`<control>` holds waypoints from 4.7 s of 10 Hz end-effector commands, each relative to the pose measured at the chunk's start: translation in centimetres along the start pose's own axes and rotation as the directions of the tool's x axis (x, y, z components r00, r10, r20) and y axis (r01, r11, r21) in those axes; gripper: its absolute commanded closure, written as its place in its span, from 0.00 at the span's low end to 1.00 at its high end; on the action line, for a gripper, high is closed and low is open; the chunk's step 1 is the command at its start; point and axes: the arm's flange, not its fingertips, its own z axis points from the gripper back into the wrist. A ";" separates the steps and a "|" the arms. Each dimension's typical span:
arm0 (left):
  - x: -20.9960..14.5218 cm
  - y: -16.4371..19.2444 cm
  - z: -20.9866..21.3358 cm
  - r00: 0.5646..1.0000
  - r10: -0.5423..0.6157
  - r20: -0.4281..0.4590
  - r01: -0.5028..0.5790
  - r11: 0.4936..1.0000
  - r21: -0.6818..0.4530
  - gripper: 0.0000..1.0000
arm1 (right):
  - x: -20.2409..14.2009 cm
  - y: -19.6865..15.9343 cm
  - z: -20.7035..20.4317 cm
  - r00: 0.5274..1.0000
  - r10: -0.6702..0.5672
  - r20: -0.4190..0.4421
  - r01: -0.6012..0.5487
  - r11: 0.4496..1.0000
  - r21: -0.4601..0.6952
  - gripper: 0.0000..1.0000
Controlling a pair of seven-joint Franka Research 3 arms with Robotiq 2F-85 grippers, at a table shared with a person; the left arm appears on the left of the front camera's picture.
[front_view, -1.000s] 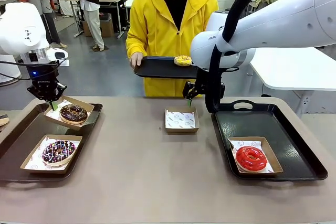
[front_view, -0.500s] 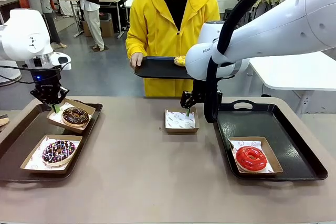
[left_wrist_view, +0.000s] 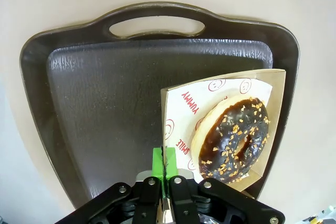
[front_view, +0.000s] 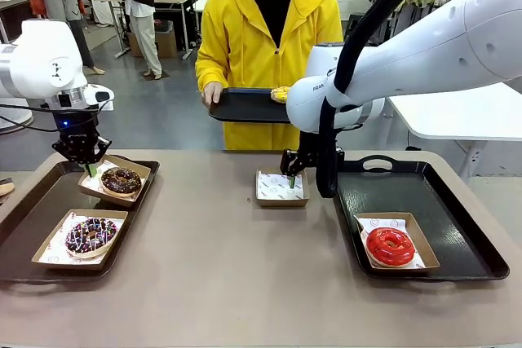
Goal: Individually package the donuts and arrange them on the tray.
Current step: Place the picked Paper togo box on the Handle tray while simultaneously picking up another Paper togo box from the table with the other hand.
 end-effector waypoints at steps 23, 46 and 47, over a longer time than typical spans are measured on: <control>0.0 -0.3 0.3 0.999 -0.030 0.013 0.030 0.999 -0.012 0.00 | 2.3 -0.1 -2.5 0.989 -0.131 0.070 0.130 0.991 0.013 1.00; -18.0 22.9 3.6 0.979 0.199 -0.036 -0.108 0.367 -0.924 0.00 | 8.1 -2.4 15.2 0.981 -0.192 -0.028 0.194 0.978 0.081 1.00; -18.0 22.9 3.6 0.979 0.199 -0.036 -0.108 0.367 -0.924 0.00 | 8.1 -2.4 15.2 0.981 -0.192 -0.028 0.194 0.978 0.081 1.00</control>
